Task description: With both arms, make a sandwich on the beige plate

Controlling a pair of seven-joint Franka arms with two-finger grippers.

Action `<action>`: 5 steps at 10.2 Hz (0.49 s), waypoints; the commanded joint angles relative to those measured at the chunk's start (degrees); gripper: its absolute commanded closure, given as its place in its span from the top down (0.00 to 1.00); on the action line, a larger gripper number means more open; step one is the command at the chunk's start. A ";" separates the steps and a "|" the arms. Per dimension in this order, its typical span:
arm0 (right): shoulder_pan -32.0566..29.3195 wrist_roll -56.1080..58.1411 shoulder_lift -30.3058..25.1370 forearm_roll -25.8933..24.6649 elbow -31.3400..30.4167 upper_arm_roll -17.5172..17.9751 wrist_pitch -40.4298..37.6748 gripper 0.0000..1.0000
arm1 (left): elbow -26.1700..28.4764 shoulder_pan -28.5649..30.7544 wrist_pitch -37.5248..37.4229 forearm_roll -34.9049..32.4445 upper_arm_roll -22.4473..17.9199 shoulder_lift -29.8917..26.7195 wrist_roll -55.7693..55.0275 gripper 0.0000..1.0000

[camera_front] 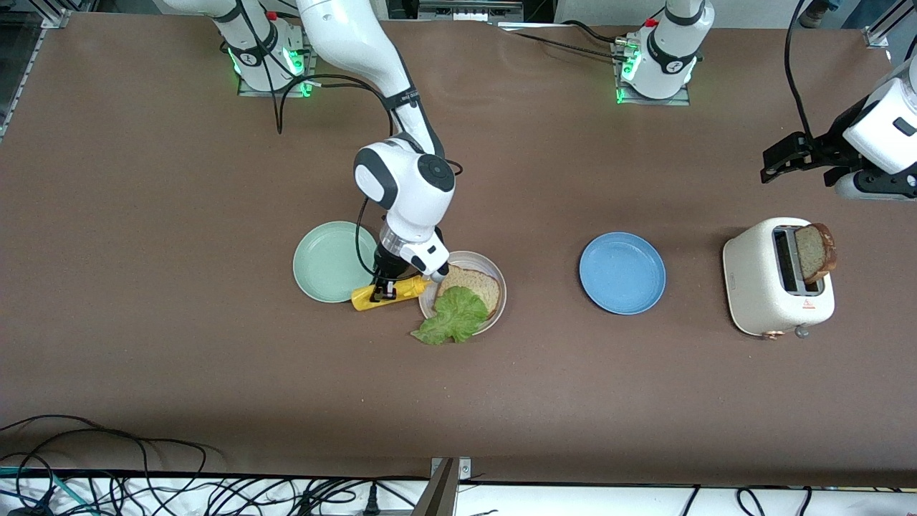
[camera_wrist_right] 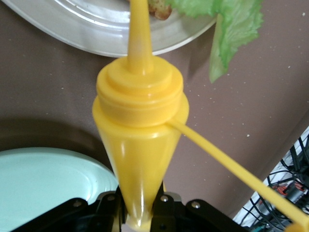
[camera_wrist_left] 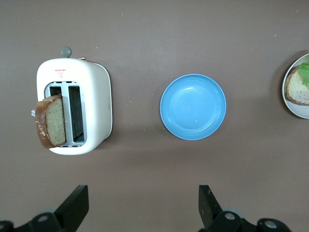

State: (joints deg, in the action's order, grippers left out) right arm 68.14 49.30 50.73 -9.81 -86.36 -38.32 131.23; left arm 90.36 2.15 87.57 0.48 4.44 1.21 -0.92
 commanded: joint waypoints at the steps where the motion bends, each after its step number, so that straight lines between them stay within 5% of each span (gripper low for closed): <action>1: 1.73 -2.46 1.04 -3.01 1.11 -0.97 -0.62 0.00 | -1.51 -0.31 -1.17 -0.30 -0.13 0.46 -0.22 1.00; 5: 2.00 -2.55 1.48 -3.02 1.11 -0.97 -0.62 0.00 | -1.51 -0.31 -1.17 -0.30 -0.13 0.46 -0.22 1.00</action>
State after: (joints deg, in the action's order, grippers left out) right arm 69.39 47.81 51.49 -11.48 -86.35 -38.32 131.21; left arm 90.37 2.15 87.57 0.48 4.44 1.21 -0.92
